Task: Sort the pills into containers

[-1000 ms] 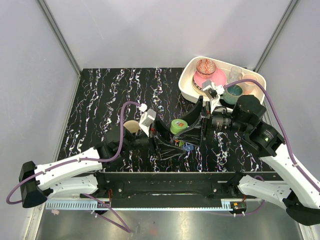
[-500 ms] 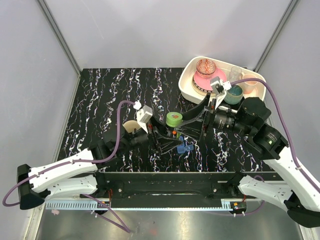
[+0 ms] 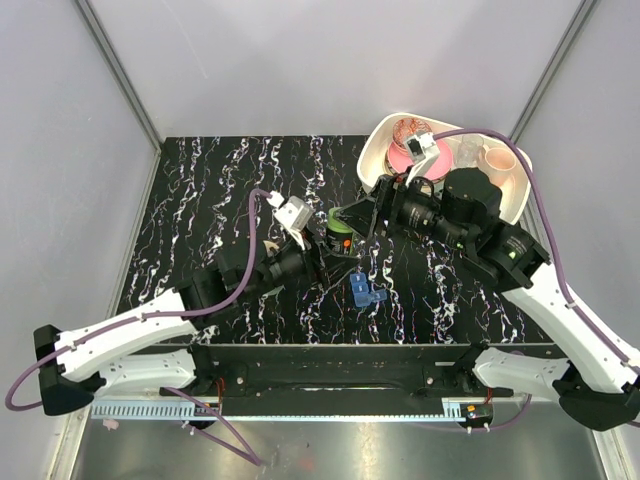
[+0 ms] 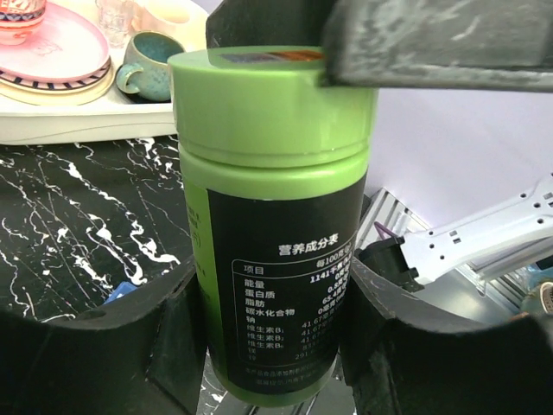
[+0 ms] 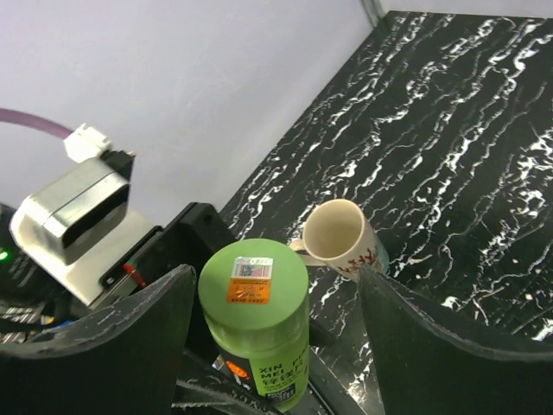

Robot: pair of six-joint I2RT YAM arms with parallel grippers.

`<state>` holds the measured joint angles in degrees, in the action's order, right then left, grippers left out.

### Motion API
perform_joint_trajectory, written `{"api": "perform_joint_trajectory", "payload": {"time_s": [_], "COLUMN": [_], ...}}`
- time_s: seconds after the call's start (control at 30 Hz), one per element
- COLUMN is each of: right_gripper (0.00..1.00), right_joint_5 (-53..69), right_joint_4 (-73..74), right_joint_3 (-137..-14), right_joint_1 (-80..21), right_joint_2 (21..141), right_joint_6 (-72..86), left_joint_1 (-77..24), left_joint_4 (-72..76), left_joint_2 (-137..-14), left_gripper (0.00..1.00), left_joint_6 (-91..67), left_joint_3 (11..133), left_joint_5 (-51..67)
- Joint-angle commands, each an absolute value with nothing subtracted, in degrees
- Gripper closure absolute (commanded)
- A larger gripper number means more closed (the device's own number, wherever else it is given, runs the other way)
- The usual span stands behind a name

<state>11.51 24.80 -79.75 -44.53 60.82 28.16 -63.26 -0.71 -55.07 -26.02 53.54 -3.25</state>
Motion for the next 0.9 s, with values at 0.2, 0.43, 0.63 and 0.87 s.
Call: {"api": "perform_joint_trajectory", "payload": {"time_s": [0.2,0.43,0.63,0.87], "right_gripper": [0.18,0.18,0.23,0.32], "right_joint_5": [5.45,5.98,4.84,3.78], "right_joint_4": [27.25,27.77,28.39,27.51], "right_joint_3": [-83.50,-83.41,-82.71,-81.83], "right_joint_1": [-45.35,-46.32,-47.55,-47.72], "right_joint_2": [62.75,63.98,64.86,63.90], "right_joint_6": [27.33,27.16,27.25,27.51], "left_joint_1": [-63.19,-63.19,-63.19,-63.19], "left_joint_4": [-1.41,-1.41,-1.06,-0.53], "left_joint_2": [-57.48,-58.71,-59.15,-59.59], "left_gripper": [1.00,1.00,1.00,1.00], "left_joint_6": [-24.87,-25.05,-25.05,-25.49], "left_joint_3": [58.45,59.15,59.59,59.42], "left_joint_5": [-7.29,-7.73,-7.74,-7.12]}}
